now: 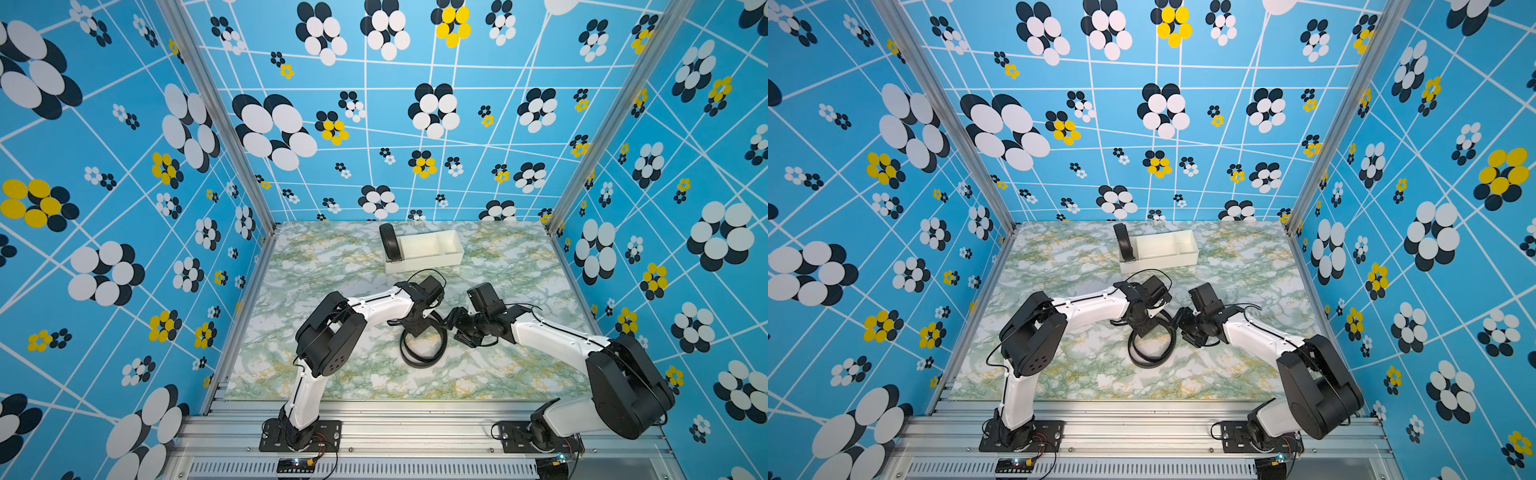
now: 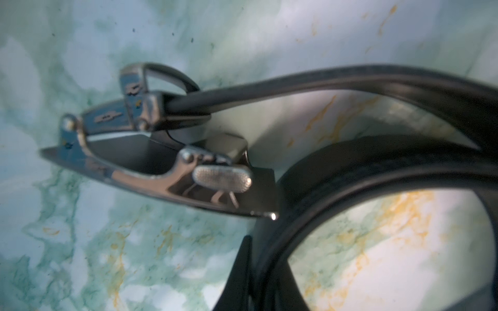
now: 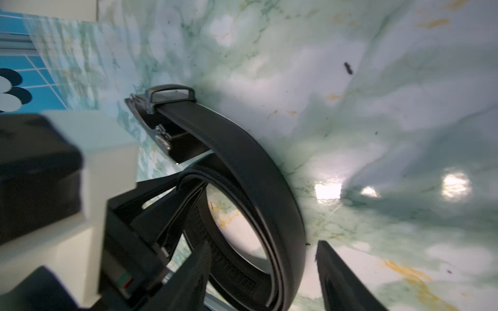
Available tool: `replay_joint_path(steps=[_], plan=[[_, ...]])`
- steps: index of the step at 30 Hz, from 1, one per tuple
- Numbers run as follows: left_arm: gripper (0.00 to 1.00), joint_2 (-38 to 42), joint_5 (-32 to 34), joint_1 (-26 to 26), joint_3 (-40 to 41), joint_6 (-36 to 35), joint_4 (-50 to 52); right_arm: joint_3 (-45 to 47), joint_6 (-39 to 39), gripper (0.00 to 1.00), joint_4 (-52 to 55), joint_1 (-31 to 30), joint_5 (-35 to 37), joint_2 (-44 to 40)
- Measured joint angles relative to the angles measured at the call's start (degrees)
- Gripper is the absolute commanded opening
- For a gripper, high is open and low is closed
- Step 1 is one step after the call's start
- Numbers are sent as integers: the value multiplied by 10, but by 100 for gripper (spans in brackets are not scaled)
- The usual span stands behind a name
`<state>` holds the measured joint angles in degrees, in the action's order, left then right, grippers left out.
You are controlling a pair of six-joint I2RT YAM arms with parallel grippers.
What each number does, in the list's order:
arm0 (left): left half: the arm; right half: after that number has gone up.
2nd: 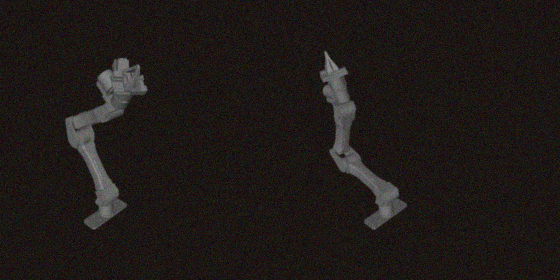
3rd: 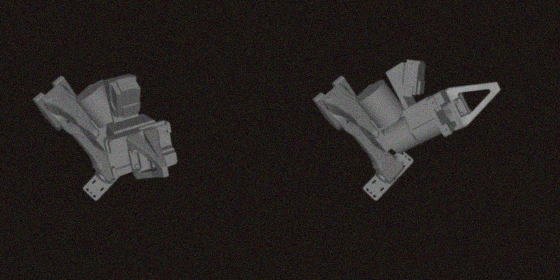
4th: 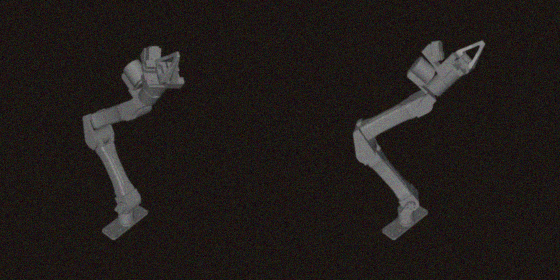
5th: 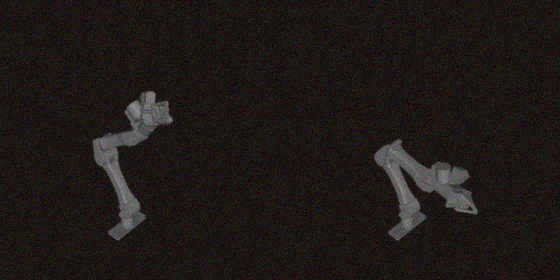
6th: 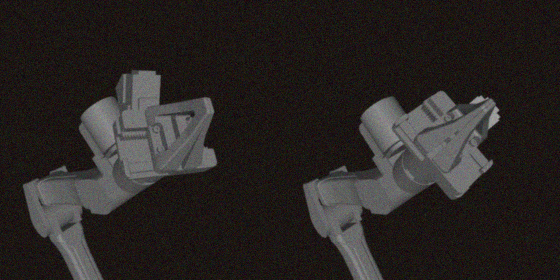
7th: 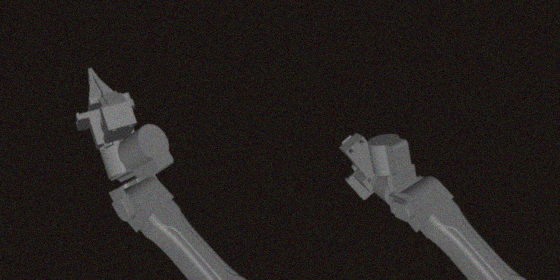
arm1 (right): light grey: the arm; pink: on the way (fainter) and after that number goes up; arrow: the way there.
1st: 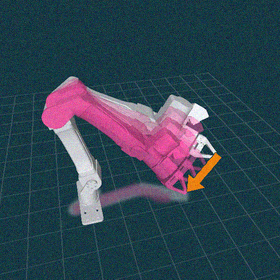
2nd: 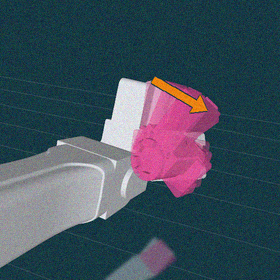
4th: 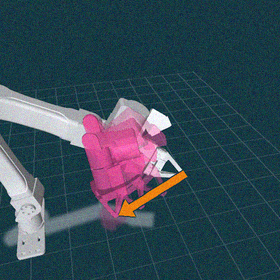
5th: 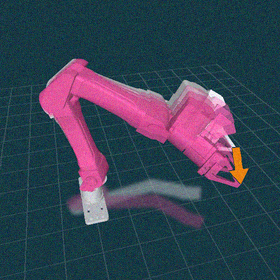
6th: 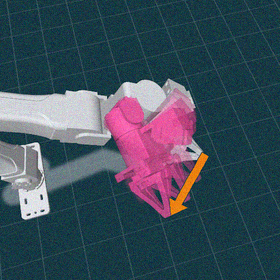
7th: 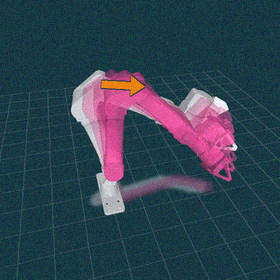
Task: Place the belts into the storage roll
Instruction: Roll the belt at the center of the board.
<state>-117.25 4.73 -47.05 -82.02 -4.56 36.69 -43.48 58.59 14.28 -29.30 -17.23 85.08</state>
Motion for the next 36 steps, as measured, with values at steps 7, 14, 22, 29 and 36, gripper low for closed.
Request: replay_joint_path(steps=[7,14,22,29,36], plan=[[0,-4,-5,0,-7,-9,6,-55,-26,54,44,-30,39,74],[0,-11,-30,3,-17,-10,6,-117,-40,33,120,-60,130,96],[8,-19,-83,12,-29,8,-3,-145,-66,18,178,-95,211,107],[26,-7,-143,31,-3,51,-50,-145,-74,12,185,-106,241,110],[37,39,-203,72,65,112,-81,-144,-98,10,185,-111,255,109]])
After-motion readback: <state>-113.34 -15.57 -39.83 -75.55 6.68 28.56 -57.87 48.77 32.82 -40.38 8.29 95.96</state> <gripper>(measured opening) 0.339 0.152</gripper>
